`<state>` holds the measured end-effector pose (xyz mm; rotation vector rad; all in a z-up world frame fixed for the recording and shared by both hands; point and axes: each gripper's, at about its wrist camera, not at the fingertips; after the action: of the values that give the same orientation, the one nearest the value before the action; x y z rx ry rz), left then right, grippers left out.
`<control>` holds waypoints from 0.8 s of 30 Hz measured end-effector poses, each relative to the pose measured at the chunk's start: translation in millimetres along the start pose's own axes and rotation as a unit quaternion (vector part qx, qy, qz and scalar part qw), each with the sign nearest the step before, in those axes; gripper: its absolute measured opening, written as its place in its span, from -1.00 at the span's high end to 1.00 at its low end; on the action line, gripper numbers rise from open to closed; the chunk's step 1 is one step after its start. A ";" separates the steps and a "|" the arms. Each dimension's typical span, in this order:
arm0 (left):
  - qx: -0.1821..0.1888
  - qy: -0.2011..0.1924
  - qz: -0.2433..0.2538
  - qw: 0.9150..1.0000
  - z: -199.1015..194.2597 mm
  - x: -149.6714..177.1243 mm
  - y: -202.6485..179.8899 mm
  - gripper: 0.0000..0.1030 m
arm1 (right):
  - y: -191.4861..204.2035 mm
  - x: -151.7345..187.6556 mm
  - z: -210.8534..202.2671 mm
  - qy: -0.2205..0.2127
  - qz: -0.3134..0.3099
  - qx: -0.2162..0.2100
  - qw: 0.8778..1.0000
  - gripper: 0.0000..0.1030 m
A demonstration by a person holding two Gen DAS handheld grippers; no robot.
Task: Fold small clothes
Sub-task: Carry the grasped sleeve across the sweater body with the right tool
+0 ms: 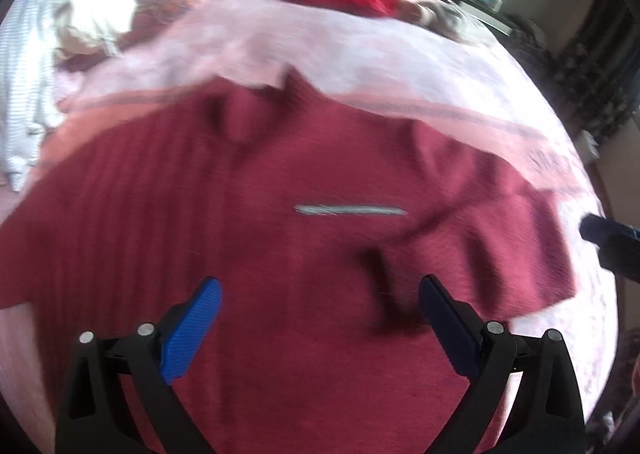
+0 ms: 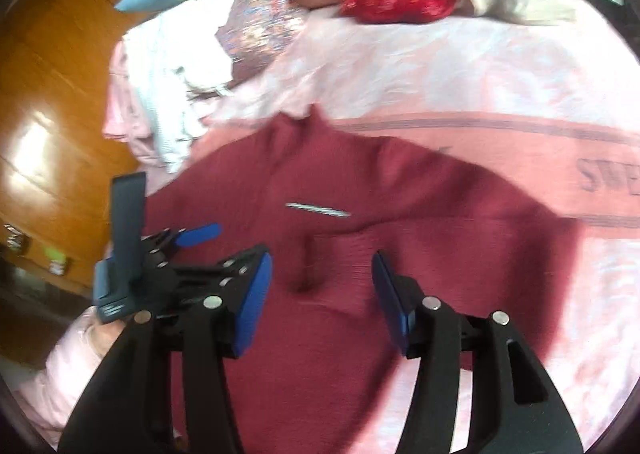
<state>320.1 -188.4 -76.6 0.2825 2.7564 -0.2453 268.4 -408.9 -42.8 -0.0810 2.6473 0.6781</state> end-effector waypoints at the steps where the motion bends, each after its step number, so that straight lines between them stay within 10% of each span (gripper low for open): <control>1: 0.010 0.008 0.003 1.000 4.5 1.9 -10.2 -0.93 | -8.0 2.1 -0.7 0.002 0.008 0.006 1.000 -0.03; 13: 0.071 0.061 0.011 0.996 51.7 14.8 -80.8 -0.79 | -67.6 28.8 -14.3 -0.007 0.033 0.051 0.998 -0.03; 19: 0.049 0.033 -0.008 0.998 49.8 14.3 -74.7 0.45 | -85.9 34.5 -18.9 -0.008 0.049 0.067 0.997 -0.03; 24: 0.063 -0.001 -0.026 0.998 26.4 9.8 -57.8 0.67 | -94.1 34.0 -14.4 -0.007 0.068 0.071 0.995 -0.03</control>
<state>306.8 -248.0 -96.8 0.2435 2.7532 -0.4338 246.4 -497.0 -87.0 0.1460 2.6972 0.5274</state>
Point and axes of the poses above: each gripper's, at about its wrist camera, not at the fingertips, and z roughly the way its jaws point, y to its left, x to its underside, and after that the axes turned 1 degree about z, right-handed
